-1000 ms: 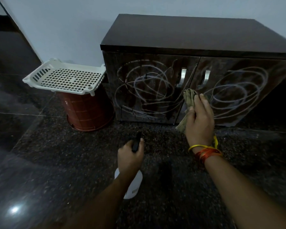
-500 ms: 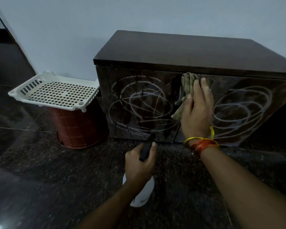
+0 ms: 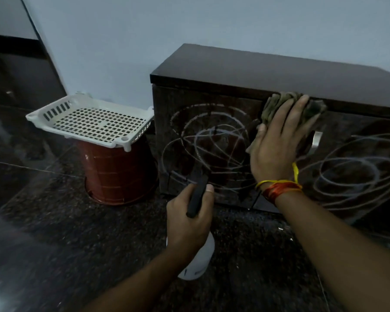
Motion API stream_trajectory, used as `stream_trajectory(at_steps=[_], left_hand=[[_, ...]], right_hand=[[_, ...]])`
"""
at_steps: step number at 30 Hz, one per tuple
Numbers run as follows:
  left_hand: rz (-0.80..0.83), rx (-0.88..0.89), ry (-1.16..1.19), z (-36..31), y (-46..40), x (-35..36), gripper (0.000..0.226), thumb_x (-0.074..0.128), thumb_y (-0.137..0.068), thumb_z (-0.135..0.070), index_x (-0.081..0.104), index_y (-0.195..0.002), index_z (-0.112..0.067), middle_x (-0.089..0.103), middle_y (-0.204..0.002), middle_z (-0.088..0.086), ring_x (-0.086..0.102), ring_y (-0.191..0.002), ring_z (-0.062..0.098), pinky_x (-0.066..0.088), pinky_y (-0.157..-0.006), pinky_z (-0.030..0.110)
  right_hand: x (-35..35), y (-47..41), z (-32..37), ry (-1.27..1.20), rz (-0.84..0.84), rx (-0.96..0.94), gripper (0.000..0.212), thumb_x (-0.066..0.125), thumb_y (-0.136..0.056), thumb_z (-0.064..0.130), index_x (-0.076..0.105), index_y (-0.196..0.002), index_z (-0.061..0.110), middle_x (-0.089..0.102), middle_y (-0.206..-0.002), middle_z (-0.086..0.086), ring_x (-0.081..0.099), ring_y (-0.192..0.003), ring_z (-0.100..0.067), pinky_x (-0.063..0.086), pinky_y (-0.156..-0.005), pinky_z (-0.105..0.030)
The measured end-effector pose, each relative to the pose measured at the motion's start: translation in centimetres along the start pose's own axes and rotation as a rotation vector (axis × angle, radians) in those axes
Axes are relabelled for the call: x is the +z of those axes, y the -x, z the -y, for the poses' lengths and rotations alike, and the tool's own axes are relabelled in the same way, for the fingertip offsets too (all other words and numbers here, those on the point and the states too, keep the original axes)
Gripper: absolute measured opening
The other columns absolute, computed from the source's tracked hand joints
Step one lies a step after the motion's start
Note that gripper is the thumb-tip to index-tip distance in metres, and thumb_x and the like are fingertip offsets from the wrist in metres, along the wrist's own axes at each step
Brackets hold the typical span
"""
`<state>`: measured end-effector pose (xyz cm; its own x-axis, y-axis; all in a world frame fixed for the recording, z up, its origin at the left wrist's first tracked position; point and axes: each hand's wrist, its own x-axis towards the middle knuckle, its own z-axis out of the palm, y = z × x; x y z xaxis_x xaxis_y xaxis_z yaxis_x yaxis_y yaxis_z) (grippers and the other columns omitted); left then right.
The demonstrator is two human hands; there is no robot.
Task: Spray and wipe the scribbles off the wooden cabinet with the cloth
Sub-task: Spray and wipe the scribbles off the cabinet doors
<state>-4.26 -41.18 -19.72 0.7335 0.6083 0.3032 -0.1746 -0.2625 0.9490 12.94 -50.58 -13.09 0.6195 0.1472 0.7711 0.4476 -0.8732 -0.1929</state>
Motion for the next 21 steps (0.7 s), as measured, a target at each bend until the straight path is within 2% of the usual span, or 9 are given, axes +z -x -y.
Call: stream_trajectory(at_steps=[4,6,8,11,14,16,18,21], left_hand=[[-0.057,-0.003,0.005,-0.5,-1.0,-1.0,0.038,0.058,-0.09,-0.051,0.061,-0.072,-0.017,0.052,-0.057,0.013,0.05,-0.049,0.04,0.044,-0.043,0.054],[-0.078,-0.019,-0.01,-0.6,-1.4,-1.3,0.046,0.056,-0.089,-0.052,0.063,-0.077,-0.008,0.054,-0.059,0.017,0.051,-0.052,0.043,0.045,-0.044,0.055],[-0.09,-0.021,-0.001,-0.8,-1.6,-1.6,0.048,0.057,-0.092,-0.05,0.062,-0.079,-0.003,0.052,-0.059,0.019,0.049,-0.052,0.044,0.046,-0.044,0.056],[-0.104,-0.001,-0.018,-1.1,-1.9,-2.5,0.044,0.055,-0.089,-0.047,0.061,-0.078,-0.005,0.049,-0.06,0.02,0.048,-0.051,0.042,0.044,-0.044,0.054],[-0.124,0.021,-0.029,-1.0,-2.2,-3.4,0.037,0.056,-0.088,-0.046,0.06,-0.076,-0.012,0.051,-0.063,0.018,0.049,-0.05,0.039,0.042,-0.044,0.051],[-0.135,0.029,-0.036,-0.9,-2.4,-3.8,0.036,0.058,-0.091,-0.049,0.06,-0.073,-0.018,0.053,-0.064,0.016,0.05,-0.05,0.037,0.043,-0.045,0.053],[-0.136,0.044,-0.043,-0.8,-2.6,-4.0,0.034,0.058,-0.088,-0.051,0.06,-0.073,-0.02,0.056,-0.066,0.015,0.052,-0.049,0.035,0.044,-0.044,0.054],[-0.126,0.052,-0.03,-0.6,-2.5,-3.9,0.044,0.053,-0.083,-0.057,0.061,-0.071,-0.016,0.056,-0.066,0.016,0.052,-0.048,0.035,0.043,-0.042,0.053]], right_hand=[[1.1,0.2,2.1,0.118,0.03,-0.139,0.058,0.033,-0.102,0.026,0.014,-0.151,0.0,0.009,-0.159,-0.022,0.01,-0.14,-0.057,0.005,-0.117,-0.061],[1.6,0.3,1.9,0.131,0.036,-0.288,0.059,0.042,-0.1,0.019,0.017,-0.152,0.004,0.015,-0.16,-0.017,0.014,-0.14,-0.055,0.01,-0.117,-0.06],[1.4,-0.2,0.4,0.149,0.038,-0.36,0.062,0.046,-0.099,0.02,0.017,-0.152,0.009,0.015,-0.161,-0.012,0.014,-0.142,-0.052,0.01,-0.117,-0.059],[0.8,-0.3,-1.0,0.135,0.039,-0.277,0.061,0.037,-0.102,0.032,0.012,-0.153,0.01,0.01,-0.162,-0.012,0.008,-0.143,-0.051,0.011,-0.117,-0.061],[1.6,-0.2,1.7,0.109,-0.002,-0.196,0.063,0.035,-0.103,0.035,0.011,-0.152,0.006,0.009,-0.161,-0.017,0.008,-0.141,-0.055,0.01,-0.117,-0.062],[2.9,-0.2,4.1,0.107,-0.004,-0.354,0.065,0.041,-0.101,0.024,0.008,-0.153,0.005,0.01,-0.161,-0.017,0.009,-0.14,-0.057,0.006,-0.117,-0.063],[3.8,-0.7,5.8,0.097,-0.021,-0.573,0.067,0.046,-0.094,0.011,0.014,-0.153,0.008,0.017,-0.16,-0.012,0.007,-0.141,-0.052,-0.001,-0.118,-0.057],[3.4,-1.4,5.9,0.112,-0.053,-0.659,0.065,0.044,-0.092,0.009,0.021,-0.152,0.013,0.02,-0.16,-0.005,0.007,-0.143,-0.043,-0.006,-0.12,-0.049]])
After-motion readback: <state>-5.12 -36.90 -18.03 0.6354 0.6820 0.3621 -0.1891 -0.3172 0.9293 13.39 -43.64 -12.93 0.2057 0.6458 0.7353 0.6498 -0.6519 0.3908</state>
